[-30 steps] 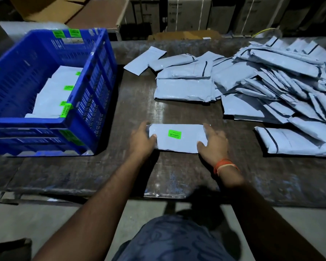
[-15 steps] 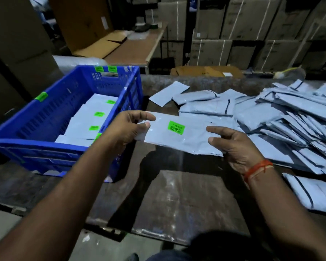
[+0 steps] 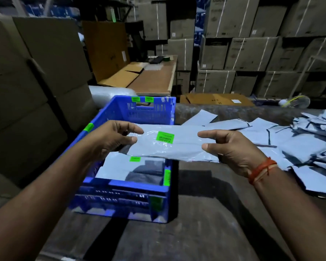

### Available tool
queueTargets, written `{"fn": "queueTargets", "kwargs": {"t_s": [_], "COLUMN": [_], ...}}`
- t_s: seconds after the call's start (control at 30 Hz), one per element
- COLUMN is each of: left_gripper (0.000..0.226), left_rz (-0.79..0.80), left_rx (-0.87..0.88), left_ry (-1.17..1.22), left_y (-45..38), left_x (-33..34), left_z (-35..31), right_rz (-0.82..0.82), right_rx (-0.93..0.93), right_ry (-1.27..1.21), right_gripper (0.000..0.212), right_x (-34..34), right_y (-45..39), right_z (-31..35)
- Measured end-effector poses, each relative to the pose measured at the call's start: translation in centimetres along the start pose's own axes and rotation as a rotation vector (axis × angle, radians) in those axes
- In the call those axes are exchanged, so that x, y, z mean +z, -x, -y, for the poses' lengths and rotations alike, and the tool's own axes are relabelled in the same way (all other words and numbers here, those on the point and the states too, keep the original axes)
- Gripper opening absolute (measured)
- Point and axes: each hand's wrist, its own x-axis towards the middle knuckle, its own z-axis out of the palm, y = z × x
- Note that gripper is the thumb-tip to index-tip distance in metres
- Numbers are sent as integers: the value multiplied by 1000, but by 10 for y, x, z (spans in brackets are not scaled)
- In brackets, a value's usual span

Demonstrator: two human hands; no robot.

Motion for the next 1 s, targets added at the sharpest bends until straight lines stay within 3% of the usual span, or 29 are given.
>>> {"fn": "queueTargets", "kwargs": {"t_s": [0.2, 0.37, 0.53, 0.63, 0.83, 0.87, 0.93, 1.0], "left_gripper": [21, 17, 35, 39, 31, 33, 36, 38], "left_rz": [106, 284, 385, 409, 491, 523, 609, 621], "left_rx": [-31, -86, -143, -153, -355, -342, -137, -98], "left_ry": [-87, -240, -587, -924, -1109, -1118, -1291, -1366], "left_y": [-15, -36, -60, -67, -79, -78, -76, -72], "left_x": [-75, -115, -117, -103, -75, -77, -80, -80], "left_z": [25, 52, 72, 72, 103, 110, 120, 121], "right_rz": [-65, -151, -49, 68, 350, 390, 413, 379], "right_rx": [-9, -135, -53, 51, 322, 360, 436, 473], "right_ry": [178, 854, 1171, 1313, 1643, 1680, 1684, 1667], "right_gripper": [24, 26, 23, 23, 31, 34, 40, 52], "right_x": [80, 127, 166, 186, 207, 210, 212, 212], "right_y": [-18, -35, -50, -66, -86, -86, -88, -87], "right_z": [1, 8, 8, -3, -51, -55, -57, -56]}}
